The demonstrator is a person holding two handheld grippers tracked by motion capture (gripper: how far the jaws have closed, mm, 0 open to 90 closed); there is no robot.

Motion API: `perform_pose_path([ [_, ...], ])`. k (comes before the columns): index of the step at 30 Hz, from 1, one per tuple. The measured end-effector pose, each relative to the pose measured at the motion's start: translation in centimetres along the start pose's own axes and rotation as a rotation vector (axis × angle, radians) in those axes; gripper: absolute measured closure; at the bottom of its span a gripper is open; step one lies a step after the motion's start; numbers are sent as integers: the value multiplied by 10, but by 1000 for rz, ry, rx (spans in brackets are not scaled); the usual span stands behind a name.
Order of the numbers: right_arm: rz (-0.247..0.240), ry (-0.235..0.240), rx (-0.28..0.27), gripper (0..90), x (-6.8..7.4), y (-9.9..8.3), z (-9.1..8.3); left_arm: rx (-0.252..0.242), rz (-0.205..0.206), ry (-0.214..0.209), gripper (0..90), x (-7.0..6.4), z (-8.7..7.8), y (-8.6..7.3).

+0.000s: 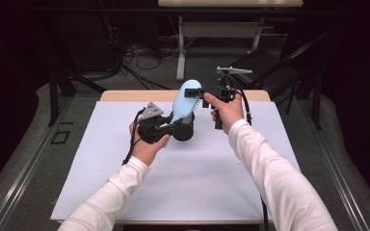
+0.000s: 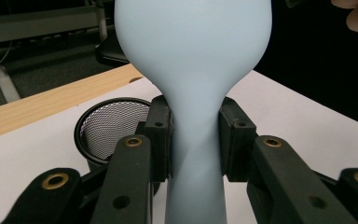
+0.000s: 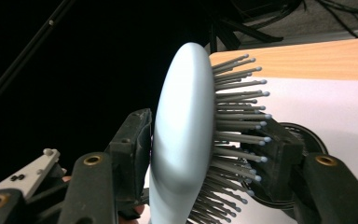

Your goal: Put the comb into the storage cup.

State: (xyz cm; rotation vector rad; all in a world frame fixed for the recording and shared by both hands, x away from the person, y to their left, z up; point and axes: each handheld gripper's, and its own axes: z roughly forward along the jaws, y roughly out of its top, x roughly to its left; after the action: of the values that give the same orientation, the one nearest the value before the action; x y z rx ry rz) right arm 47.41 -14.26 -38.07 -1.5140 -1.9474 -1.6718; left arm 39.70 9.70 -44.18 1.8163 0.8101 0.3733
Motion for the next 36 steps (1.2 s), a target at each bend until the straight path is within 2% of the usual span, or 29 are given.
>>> perform_pose_path([
  [10, 10, 4, 4, 458, 0, -1, 1, 14, 1, 1, 693, 1, 2, -4],
  [15, 33, 20, 15, 476, -2, -2, 2, 22, 3, 0, 693, 2, 2, -5],
  [23, 74, 40, 25, 493, -3, -2, 2, 16, 2, 0, 693, 2, 2, -6],
  [36, 92, 49, 33, 512, -4, -2, 2, 11, 6, 2, 689, 2, 1, -7],
])
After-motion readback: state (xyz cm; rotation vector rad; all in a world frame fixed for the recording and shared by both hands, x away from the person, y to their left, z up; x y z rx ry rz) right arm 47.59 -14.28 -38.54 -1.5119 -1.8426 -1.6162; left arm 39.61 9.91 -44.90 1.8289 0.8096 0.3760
